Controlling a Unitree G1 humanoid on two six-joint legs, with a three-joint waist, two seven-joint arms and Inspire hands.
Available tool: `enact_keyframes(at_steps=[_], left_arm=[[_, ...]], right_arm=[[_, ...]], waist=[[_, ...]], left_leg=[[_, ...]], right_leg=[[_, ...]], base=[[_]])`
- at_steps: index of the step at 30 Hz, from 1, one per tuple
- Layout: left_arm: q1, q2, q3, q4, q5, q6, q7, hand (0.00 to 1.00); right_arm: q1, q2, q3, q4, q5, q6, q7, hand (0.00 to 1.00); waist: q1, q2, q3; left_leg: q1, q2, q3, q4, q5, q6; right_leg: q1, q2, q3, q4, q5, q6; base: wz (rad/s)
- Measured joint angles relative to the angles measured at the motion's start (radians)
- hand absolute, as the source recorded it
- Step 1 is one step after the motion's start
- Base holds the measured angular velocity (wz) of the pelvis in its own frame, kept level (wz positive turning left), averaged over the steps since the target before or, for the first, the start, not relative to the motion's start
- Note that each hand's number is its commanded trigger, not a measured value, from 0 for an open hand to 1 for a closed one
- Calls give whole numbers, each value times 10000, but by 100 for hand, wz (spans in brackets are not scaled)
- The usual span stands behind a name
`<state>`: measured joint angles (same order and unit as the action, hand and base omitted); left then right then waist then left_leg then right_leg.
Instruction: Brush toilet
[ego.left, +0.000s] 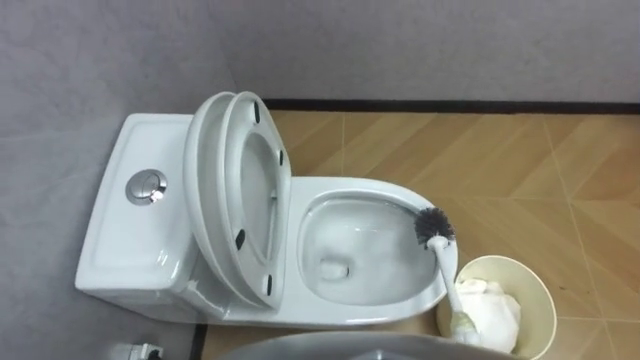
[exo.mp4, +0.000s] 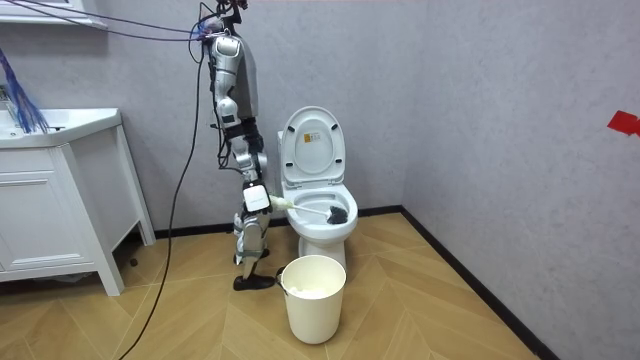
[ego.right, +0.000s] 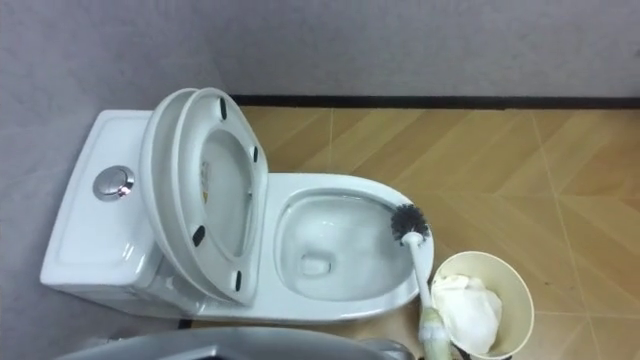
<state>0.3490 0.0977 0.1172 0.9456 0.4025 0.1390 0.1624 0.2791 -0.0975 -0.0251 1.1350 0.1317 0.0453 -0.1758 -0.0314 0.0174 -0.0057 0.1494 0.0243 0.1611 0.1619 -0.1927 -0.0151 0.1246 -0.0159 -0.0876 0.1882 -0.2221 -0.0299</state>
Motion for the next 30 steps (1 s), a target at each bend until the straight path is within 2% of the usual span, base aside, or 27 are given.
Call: enact_keyframes(at_steps=[7,8,9,12,16,18,23,30], left_arm=[[-17,-35,2,212,-519,129,36,0],[3,-35,16,219,-600,132,36,0],[27,-38,16,231,-597,136,36,0],[46,-41,58,251,-596,165,35,0],[77,-67,280,307,-574,216,30,0],[-142,-66,465,533,-571,211,26,0],[-216,-64,713,784,-590,222,14,0],[-317,-70,771,1361,-857,285,-18,0]], right_arm=[[25,-25,-99,112,1844,203,296,100],[34,99,-449,79,2672,199,296,65],[-2,227,-899,81,3699,211,237,0],[59,223,-1664,379,5561,364,153,0],[155,222,-2157,705,6792,419,221,0],[145,214,-2197,1088,7299,482,376,0],[95,213,-2230,1478,7940,816,799,0],[-259,183,-2318,1878,8012,1093,1366,0]], waist=[[-159,-2,-2],[-171,-7,-5],[-213,-9,-7],[-346,-8,-6],[-544,-7,-6],[-541,-11,-8],[-481,-32,-22],[-465,-50,-30]], left_leg=[[27,19,-7,-51,-70,86],[39,38,-10,-107,-77,95],[40,48,-2,-107,-89,104],[23,6,37,-112,-92,110],[0,18,38,-111,-110,91],[-6,25,34,-110,-132,81],[-20,25,46,-86,-180,96],[-57,18,35,0,-189,104]], right_leg=[[24,29,24,11,54,55],[21,38,54,9,68,64],[18,43,73,-4,86,69],[-7,47,84,-11,105,78],[-61,62,127,-5,100,67],[-86,78,170,1,95,60],[-136,139,205,-2,94,62],[-176,127,202,-5,95,63]], base=[[-1],[-6],[-7],[-1],[-5],[-6],[-2],[0]])
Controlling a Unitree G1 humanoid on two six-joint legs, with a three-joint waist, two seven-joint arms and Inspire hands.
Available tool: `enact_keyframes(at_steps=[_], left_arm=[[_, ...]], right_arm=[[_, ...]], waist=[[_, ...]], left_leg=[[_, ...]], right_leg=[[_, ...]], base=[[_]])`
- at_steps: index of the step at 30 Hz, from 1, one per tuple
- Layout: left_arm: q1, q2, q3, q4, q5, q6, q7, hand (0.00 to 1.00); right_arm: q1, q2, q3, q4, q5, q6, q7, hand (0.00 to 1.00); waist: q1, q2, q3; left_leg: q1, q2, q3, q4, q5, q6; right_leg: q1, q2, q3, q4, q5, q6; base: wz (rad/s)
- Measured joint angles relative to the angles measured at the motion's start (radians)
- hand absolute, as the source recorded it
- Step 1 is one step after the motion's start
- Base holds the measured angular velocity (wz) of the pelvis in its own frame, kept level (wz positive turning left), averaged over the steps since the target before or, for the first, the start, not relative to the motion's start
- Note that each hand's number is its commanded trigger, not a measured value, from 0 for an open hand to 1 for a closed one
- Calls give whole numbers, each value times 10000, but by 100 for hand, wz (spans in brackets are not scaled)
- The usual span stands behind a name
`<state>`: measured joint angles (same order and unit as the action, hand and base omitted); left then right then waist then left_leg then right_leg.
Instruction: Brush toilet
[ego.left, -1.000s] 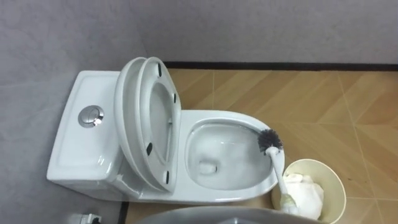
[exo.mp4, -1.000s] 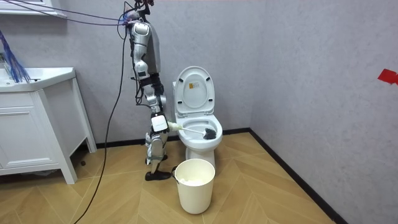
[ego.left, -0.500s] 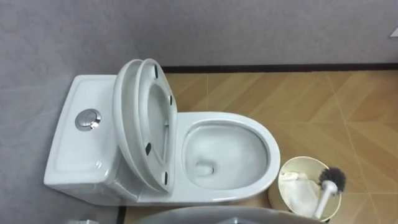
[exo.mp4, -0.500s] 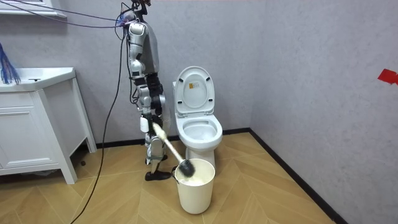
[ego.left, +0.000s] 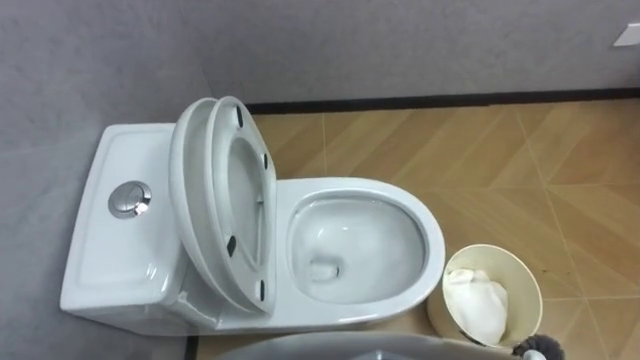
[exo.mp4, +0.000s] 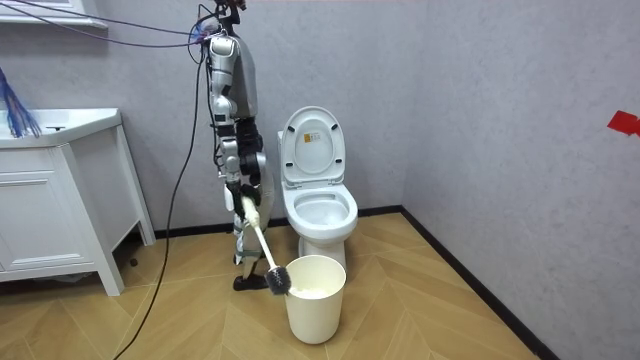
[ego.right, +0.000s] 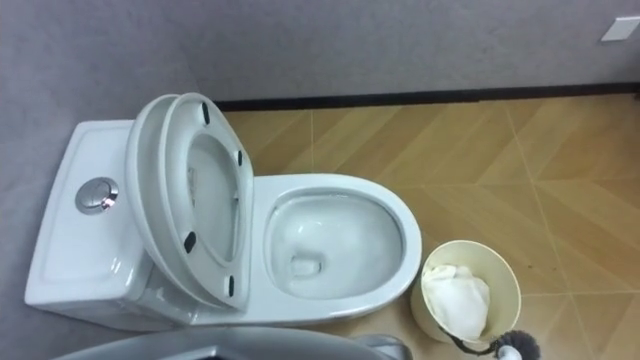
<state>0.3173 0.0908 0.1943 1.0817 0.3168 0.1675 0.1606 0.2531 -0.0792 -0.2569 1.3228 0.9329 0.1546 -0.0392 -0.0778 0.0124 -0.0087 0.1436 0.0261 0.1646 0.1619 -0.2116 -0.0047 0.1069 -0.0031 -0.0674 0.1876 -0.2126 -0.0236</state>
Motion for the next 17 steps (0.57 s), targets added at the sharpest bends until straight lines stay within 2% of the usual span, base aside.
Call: enact_keyframes(at_steps=[5,17], left_arm=[[-35,-9,-21,196,-102,19,-28,0],[-43,-8,-103,193,-301,58,-209,0]], right_arm=[[-4,-61,88,195,-83,9,278,0],[-64,-347,534,205,-1539,-1,234,0]], waist=[[8,4,5],[46,43,25]], left_leg=[[-1,8,-3,1,0,0],[22,51,-8,-18,-61,-31]], right_leg=[[-9,11,29,-9,-2,0],[-7,70,120,-5,8,-16]], base=[[0],[-1]])
